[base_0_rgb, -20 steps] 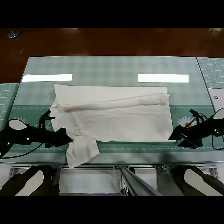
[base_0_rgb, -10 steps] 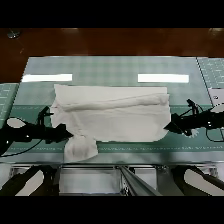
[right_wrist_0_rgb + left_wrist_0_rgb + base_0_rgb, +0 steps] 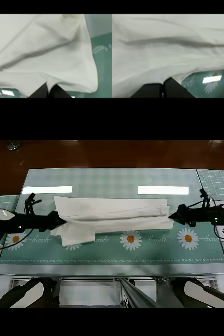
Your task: Fold the shirts.
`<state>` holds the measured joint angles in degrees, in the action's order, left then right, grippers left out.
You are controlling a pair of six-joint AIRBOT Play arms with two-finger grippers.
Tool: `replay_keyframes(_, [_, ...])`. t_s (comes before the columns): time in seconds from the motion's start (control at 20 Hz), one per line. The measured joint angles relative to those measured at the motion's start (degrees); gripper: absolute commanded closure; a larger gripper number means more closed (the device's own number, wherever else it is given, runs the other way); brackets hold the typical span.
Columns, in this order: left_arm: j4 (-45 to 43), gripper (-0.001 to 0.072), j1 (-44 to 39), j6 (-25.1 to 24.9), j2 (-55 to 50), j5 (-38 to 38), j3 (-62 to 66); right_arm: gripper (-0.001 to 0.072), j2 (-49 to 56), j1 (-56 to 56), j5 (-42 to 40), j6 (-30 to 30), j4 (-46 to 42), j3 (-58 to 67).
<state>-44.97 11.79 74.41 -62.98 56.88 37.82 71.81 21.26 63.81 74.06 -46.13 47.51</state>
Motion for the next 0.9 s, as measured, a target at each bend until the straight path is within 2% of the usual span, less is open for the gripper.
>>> replay_keyframes(0.35, [0.9, 0.0680, -0.7, 1.6, -14.1, -5.7, 11.5, 0.0687, 12.9, -2.3, -2.0, -0.9, 4.0, 14.0])
replay_keyframes(0.7, [0.9, 0.0679, -2.6, 3.9, -26.9, -3.0, 26.7, 0.0686, 24.3, -4.4, -3.4, 2.4, 5.2, 23.2])
replay_keyframes(0.75, [0.9, 0.0661, -2.7, 4.0, -28.3, -2.1, 28.2, 0.0644, 25.2, -4.6, -3.6, 2.5, 5.2, 23.6])
replay_keyframes(0.8, [0.9, 0.0409, -2.8, 4.0, -29.7, -1.3, 29.4, 0.0348, 26.0, -4.7, -3.5, 2.7, 5.5, 24.0])
replay_keyframes(0.85, [0.9, 0.0020, -2.8, 4.1, -30.9, -0.8, 30.4, 0.0066, 26.6, -4.8, -3.7, 2.9, 5.6, 24.2])
replay_keyframes(0.9, [0.8, 0.0007, -2.8, 4.1, -31.7, 0.2, 31.1, 0.0091, 27.1, -4.8, -3.5, 2.9, 5.7, 24.6])
